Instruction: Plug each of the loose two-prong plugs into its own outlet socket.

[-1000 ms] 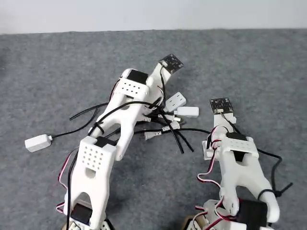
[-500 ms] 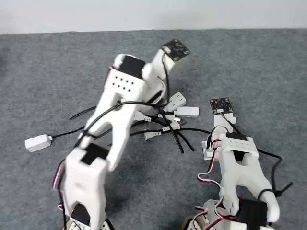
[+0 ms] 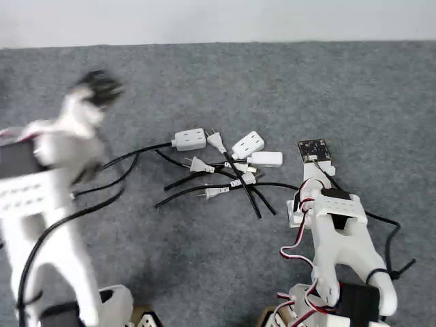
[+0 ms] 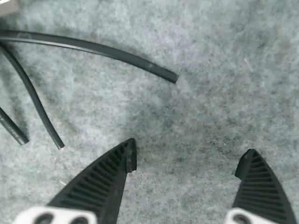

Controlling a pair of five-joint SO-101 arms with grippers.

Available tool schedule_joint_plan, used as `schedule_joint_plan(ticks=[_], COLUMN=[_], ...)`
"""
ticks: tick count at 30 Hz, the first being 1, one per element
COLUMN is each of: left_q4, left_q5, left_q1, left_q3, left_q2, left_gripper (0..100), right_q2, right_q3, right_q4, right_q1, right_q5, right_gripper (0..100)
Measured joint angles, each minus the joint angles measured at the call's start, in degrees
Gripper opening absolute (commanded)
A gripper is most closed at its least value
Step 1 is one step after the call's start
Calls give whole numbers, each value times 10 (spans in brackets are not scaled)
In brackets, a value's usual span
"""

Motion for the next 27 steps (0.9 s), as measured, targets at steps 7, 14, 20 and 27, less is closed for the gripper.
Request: schedule_joint_plan(ticks=[7,14,20,27], left_q4=[-199,-494,-772,-805], left_q5=[-109,-141,-142,-142], left_q1=[-270,-402,-413,-353], left_q3=[190,406,566,599], left_q2=[-33,-33,-33,-33], left_gripper=[12,12,40,122], right_q2=[0,0,3,3], right_q3=[0,0,0,0], right_q4=[0,0,0,0], right_q1=[0,0,0,0], right_q5=[0,0,0,0], right_gripper=[339,339,339,339])
